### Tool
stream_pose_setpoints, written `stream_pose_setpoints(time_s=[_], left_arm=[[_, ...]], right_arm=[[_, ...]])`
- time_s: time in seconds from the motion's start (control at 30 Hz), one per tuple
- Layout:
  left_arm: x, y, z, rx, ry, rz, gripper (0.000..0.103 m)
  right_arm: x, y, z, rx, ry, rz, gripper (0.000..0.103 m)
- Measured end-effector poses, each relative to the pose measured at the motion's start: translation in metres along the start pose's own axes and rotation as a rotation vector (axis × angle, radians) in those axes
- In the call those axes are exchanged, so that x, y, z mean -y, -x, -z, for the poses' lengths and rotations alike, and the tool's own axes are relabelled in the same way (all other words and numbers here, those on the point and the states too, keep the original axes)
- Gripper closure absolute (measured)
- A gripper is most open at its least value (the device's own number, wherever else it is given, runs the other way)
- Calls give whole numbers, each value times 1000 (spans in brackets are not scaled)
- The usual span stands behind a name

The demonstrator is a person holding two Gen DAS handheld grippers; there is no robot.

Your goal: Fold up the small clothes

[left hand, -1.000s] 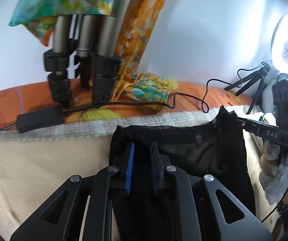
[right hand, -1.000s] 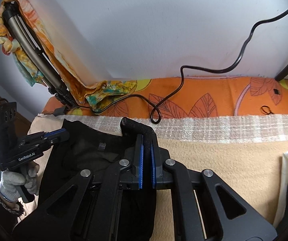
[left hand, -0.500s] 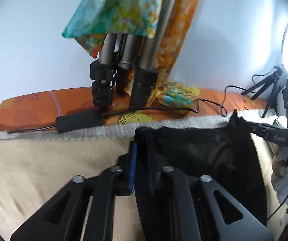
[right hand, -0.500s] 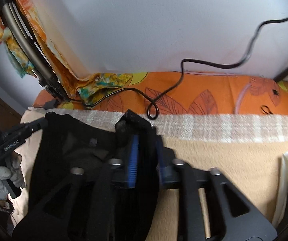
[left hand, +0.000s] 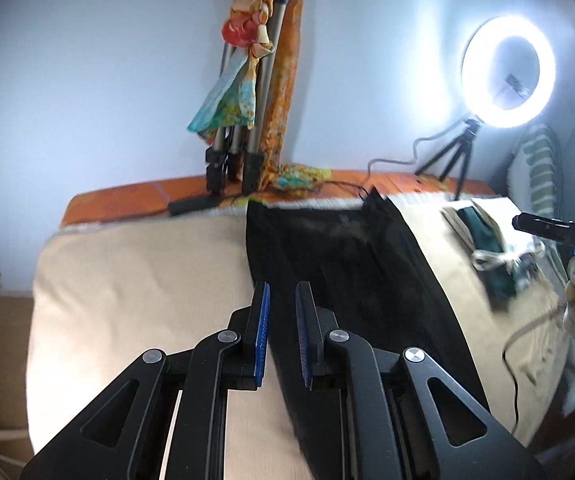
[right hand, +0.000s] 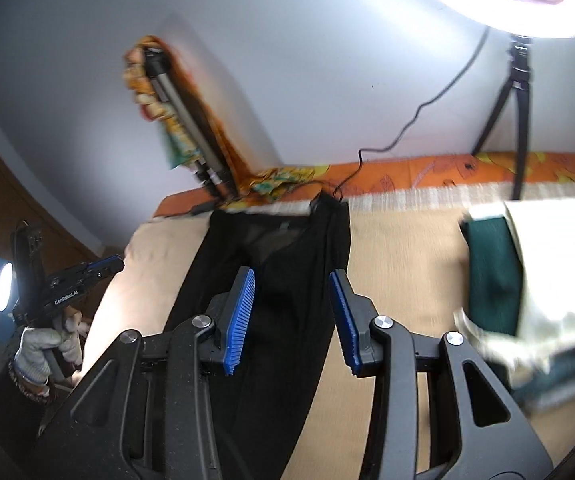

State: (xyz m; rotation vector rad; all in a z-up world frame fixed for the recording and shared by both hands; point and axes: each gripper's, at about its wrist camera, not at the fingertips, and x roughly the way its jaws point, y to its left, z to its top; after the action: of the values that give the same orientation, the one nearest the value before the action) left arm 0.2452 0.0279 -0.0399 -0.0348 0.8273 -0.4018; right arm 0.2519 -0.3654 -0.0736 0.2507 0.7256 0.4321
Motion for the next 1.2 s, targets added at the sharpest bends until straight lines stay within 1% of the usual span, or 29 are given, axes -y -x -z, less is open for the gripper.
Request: stream_pose_setpoints(time_s=[0.07, 0.23, 0.3, 0.37, 0.47, 0.57, 0.7, 0.8, 0.87, 0.97, 1.07, 1.13, 1.2], left_arm=[[3, 17, 17, -8, 2, 11, 91], [13, 56, 76, -61, 2, 48, 91], [18, 69, 101, -88, 1, 62, 86], [22, 80, 127, -117, 9, 82, 86], [26, 94, 157, -152, 27, 106, 86], [30, 110, 175, -165, 47, 125, 86], [35, 140, 183, -126, 49, 127, 86], [41, 156, 186, -108, 42, 134, 86], [47, 158, 193, -120, 41, 136, 86], [56, 151, 210, -156, 47, 153, 86], [63, 136, 228, -212, 67, 174, 86], [66, 125, 238, -247, 87, 178, 86], [72, 115, 247, -275, 93, 172, 86]], right_arm=[[-7, 22, 20, 0, -4, -11, 62], [-25, 68, 70, -11, -3, -42, 62], [-32, 88, 88, -10, 0, -59, 62], [-40, 107, 105, 0, 5, -71, 62], [-48, 144, 127, 38, 8, -100, 62], [-57, 187, 144, 94, 9, -125, 62], [-69, 246, 165, 170, 39, -120, 62], [-79, 275, 183, 205, 61, -116, 62], [-83, 279, 193, 200, 72, -96, 62], [-86, 265, 216, 142, 81, -30, 62], [-90, 228, 242, 43, 89, 20, 62], [-93, 195, 261, -48, 100, 60, 62], [-96, 166, 278, -130, 105, 74, 62]])
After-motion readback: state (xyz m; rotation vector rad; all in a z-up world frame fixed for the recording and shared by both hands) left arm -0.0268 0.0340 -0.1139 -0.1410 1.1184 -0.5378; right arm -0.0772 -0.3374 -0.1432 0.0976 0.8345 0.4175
